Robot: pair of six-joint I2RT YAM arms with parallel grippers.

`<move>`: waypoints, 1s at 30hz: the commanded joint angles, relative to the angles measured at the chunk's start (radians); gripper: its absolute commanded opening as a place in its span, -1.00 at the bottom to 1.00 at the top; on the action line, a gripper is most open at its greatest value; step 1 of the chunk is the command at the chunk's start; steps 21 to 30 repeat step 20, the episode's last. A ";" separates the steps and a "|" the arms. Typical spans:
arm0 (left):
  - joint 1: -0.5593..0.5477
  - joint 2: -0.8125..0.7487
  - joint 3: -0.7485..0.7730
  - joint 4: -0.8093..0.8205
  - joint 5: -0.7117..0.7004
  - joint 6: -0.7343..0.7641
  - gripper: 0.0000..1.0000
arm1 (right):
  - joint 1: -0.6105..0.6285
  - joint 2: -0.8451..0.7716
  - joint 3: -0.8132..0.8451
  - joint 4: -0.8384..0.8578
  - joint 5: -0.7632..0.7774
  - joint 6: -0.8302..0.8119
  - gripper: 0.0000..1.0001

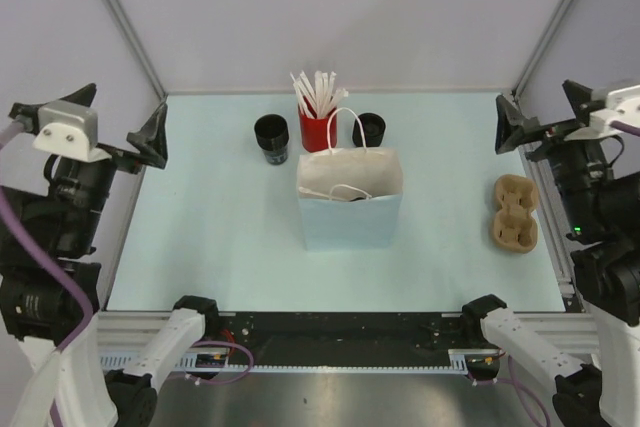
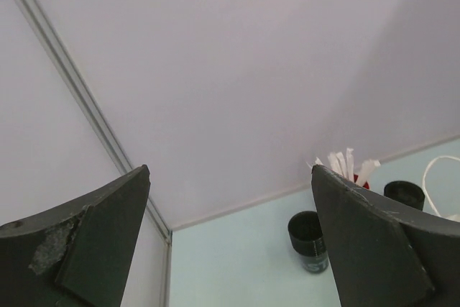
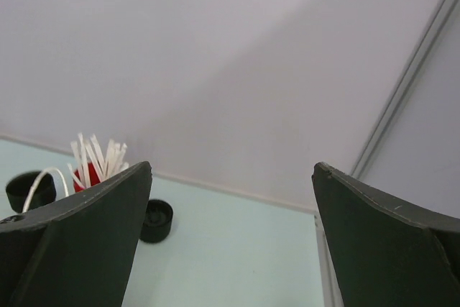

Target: Pack the takeout coffee

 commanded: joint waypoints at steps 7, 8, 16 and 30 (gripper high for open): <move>0.010 0.004 0.063 -0.030 -0.058 -0.070 0.99 | -0.018 0.007 0.145 -0.058 -0.063 0.084 1.00; 0.010 -0.002 0.057 -0.024 -0.054 -0.076 0.99 | -0.018 0.006 0.142 -0.058 -0.066 0.085 0.99; 0.012 -0.022 0.026 -0.016 -0.046 -0.085 0.99 | -0.027 0.006 0.132 -0.058 -0.085 0.093 0.99; 0.013 -0.024 0.022 -0.014 -0.032 -0.093 0.99 | -0.030 0.006 0.135 -0.066 -0.106 0.102 0.99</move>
